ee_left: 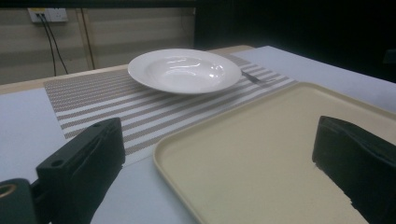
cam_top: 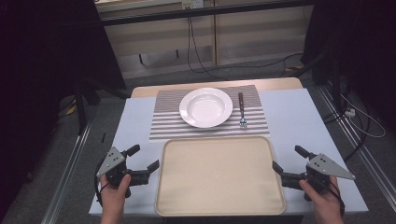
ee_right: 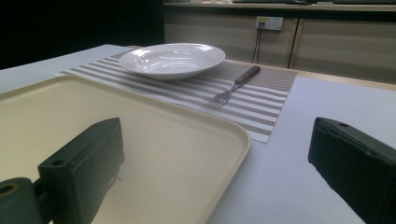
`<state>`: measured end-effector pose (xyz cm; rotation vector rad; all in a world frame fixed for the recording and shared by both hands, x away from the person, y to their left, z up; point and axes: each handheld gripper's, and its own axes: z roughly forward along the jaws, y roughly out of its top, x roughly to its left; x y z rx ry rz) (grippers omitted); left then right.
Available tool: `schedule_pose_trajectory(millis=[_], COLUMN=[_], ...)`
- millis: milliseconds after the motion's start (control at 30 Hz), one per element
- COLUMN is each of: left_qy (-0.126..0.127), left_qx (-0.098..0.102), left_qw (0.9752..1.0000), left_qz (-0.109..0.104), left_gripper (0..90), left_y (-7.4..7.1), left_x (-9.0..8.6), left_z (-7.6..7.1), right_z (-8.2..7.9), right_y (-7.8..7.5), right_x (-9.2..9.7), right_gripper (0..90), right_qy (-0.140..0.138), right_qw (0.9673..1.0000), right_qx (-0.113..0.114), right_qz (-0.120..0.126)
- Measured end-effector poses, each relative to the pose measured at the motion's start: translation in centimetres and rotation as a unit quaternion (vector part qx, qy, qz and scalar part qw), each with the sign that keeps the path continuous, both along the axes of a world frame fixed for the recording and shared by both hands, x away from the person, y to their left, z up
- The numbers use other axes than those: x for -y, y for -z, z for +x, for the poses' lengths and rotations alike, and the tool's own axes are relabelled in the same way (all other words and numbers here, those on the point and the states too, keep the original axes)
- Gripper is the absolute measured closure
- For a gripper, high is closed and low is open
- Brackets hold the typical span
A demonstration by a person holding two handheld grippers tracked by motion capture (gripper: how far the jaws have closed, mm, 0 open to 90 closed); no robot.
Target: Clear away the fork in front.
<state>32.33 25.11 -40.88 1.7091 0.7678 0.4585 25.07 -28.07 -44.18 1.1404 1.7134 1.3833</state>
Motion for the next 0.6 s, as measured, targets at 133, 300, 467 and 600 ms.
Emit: schedule_pose_trajectory(millis=[133,300,467,600], left_qy=[0.0,-0.001,0.005,0.01], left_qx=[-0.003,-0.007,-0.017,-0.013], left_qw=[1.0,0.9998,0.9998,0.9998], left_qz=[-0.008,-0.016,-0.01,-0.008], left_gripper=[2.7,2.7,2.7,2.6], left_y=[0.0,-0.02,0.44,0.25], left_x=[-0.07,-0.18,-0.27,-0.11], left_z=[0.07,0.22,-0.01,-0.14], right_z=[0.03,-0.19,0.03,0.68], right_y=[0.07,0.07,-0.15,-0.18], right_x=[-0.17,0.01,0.4,0.46], right_gripper=[3.0,2.9,2.9,2.9], right_qy=[-0.004,-0.002,0.008,0.008], right_qw=[1.0,0.9999,1.0,0.9999], right_qx=[-0.002,-0.004,0.0,0.003], right_qz=[-0.008,-0.012,-0.005,-0.012])
